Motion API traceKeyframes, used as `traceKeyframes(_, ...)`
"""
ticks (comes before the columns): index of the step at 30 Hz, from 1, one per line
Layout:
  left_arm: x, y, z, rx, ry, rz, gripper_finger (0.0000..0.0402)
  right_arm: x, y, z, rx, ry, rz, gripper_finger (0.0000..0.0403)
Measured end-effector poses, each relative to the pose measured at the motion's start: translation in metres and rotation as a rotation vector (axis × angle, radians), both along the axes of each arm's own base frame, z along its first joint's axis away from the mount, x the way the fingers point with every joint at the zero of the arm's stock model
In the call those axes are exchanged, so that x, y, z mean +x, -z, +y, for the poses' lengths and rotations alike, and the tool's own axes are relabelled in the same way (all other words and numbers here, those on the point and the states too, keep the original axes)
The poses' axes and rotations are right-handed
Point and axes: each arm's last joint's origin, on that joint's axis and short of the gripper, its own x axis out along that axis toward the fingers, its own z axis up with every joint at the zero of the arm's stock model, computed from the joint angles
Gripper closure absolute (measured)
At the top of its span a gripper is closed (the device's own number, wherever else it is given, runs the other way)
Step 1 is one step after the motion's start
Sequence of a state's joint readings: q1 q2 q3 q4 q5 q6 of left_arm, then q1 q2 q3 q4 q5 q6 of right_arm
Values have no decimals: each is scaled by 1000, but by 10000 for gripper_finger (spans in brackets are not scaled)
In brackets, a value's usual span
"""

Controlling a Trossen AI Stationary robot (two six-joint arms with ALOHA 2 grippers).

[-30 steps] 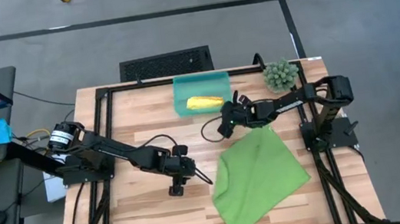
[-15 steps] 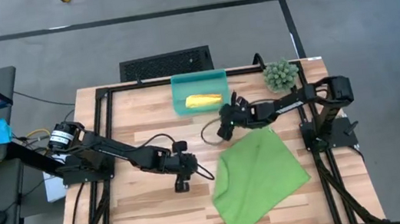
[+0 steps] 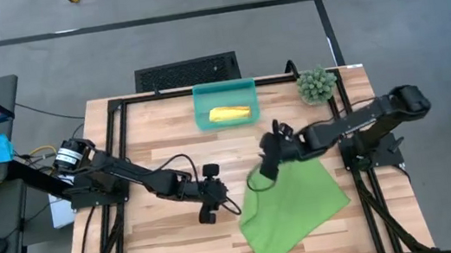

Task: Roll microfiber towels into tight, uniform cylinder then place into a basket
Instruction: Fold the green microfiber towel

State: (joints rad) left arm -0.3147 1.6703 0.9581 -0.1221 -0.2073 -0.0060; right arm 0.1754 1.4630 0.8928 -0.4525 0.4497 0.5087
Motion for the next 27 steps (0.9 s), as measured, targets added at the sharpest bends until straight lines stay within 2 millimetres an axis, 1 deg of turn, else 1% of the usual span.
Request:
traceKeyframes(3, -4, 3, -4, 16, 21, 38, 262, -9, 3, 16, 52, 24, 28, 182)
traceKeyframes(6, -10, 6, -6, 45, 40, 102, 262, -15, 6, 28, 102, 42, 63, 182)
traceKeyframes(10, -14, 6, -4, 73, 36, 188, 262, -15, 16, 36, 154, 52, 100, 182)
traceKeyframes(11, -14, 5, -4, 68, 23, 197, 262, -12, 17, 37, 160, 55, 88, 182)
traceKeyframes(12, -15, 3, -4, 63, 9, 210, 262, -8, 21, 36, 166, 60, 93, 182)
traceKeyframes(14, -16, 1, -4, 54, -14, 238, 262, -8, 32, 31, 166, 78, 157, 182)
traceKeyframes(19, -24, 0, -14, 55, -19, 304, 262, 1, 54, 19, 200, 102, 250, 182)
traceKeyframes(23, -30, 1, -21, 81, -12, 320, 262, 8, 70, 8, 217, 119, 299, 182)
traceKeyframes(27, -31, 1, -25, 91, -3, 315, 262, 20, 79, -3, 231, 115, 255, 182)
